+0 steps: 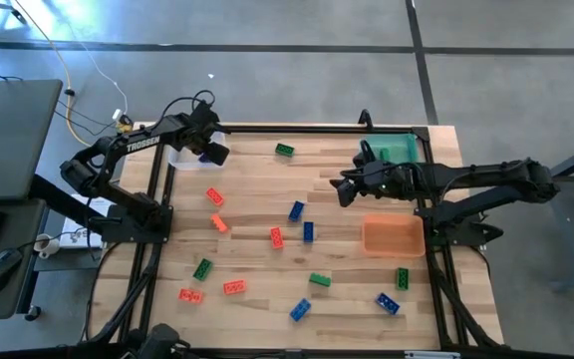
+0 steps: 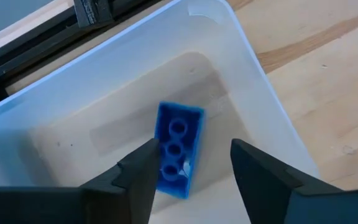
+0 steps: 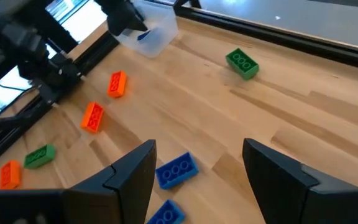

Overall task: Sort & place blocks by color
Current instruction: Put the blue game piece into the transparent bin, then put the green game piece into the green bin

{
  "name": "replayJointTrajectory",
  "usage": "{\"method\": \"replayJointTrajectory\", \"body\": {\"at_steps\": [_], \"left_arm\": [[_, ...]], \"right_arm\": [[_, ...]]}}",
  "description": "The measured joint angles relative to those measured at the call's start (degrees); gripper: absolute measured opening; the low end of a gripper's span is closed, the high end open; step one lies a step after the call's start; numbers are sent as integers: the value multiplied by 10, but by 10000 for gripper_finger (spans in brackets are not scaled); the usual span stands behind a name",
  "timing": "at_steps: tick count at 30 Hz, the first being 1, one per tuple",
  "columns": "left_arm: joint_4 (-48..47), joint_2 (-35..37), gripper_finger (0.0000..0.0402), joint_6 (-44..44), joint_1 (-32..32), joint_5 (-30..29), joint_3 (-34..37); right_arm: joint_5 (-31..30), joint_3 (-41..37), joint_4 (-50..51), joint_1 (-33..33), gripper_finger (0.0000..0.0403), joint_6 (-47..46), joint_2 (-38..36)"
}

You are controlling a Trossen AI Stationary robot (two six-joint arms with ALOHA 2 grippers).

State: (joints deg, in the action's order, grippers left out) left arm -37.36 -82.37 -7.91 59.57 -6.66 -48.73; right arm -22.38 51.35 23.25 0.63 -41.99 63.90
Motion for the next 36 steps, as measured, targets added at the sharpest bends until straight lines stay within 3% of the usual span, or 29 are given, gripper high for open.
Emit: {"method": "replayJointTrajectory", "body": {"at_steps": [6,14,27,36], "left_arm": [[-1,0,203,0,0,1,0],[-41,1,202,3,-1,52,-36],[-133,6,204,79,-66,59,-148],[-149,57,204,101,-132,128,-152]], "right_arm": [[2,0,0,-15,226,15,0],[12,0,-41,-47,226,15,0],[-69,0,-282,-94,226,100,0],[-111,0,-318,-126,226,107,0]]}}
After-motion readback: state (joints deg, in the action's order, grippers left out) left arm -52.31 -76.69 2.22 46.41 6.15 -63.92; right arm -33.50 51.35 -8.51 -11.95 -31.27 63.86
